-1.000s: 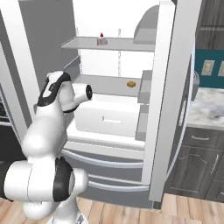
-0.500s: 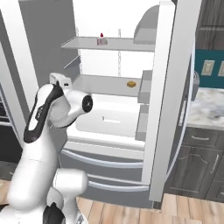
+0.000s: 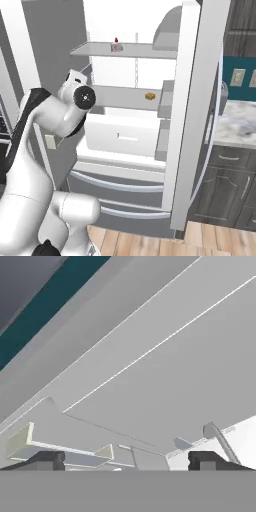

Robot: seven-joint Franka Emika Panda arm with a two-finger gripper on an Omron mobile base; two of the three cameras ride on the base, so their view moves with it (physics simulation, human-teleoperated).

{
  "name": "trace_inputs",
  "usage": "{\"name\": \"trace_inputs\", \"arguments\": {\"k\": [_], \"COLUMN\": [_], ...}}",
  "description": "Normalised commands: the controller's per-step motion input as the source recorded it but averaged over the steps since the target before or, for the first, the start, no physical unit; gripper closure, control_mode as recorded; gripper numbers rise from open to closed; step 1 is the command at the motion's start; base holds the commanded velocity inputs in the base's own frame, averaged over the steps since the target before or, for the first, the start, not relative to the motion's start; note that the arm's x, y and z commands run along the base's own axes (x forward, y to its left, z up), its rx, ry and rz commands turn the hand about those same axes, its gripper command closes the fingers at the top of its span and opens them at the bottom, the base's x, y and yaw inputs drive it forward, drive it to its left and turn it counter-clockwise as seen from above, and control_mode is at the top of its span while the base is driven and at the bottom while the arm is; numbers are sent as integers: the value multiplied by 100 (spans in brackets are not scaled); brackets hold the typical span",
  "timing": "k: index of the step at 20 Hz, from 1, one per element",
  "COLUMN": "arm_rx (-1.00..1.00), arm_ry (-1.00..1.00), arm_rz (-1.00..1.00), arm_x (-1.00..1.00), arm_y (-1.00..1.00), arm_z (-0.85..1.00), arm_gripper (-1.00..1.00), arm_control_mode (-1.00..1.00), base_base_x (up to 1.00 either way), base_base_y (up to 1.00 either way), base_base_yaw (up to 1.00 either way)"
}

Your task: Take the cakes from the fridge and place them on the empty tray on the dining counter.

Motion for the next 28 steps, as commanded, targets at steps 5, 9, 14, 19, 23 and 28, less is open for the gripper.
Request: {"name": "trace_inputs", "arguments": {"k": [5,9,14,19,23,28], "arm_rx": [14,20,19,32,36,34], "arm_ry": [27,2,3,18,24,12], "arm_rz": [-28,-38,-45,-61,-63,-18], "arm_x": [-50,-75,-74,-39,-25,0], "arm_y": [-40,-3,-4,-48,-70,-62], "arm_z": [-24,-20,-9,0,1,-2], "arm_gripper": [-100,-100,-100,-100,-100,-100], "arm_control_mode": [-100,-100,-100,-100,-100,-100], "base_base_x": [0,0,0,0,0,0], "base_base_y": [0,0,0,0,0,0], "base_base_yaw": [0,0,0,0,0,0]}}
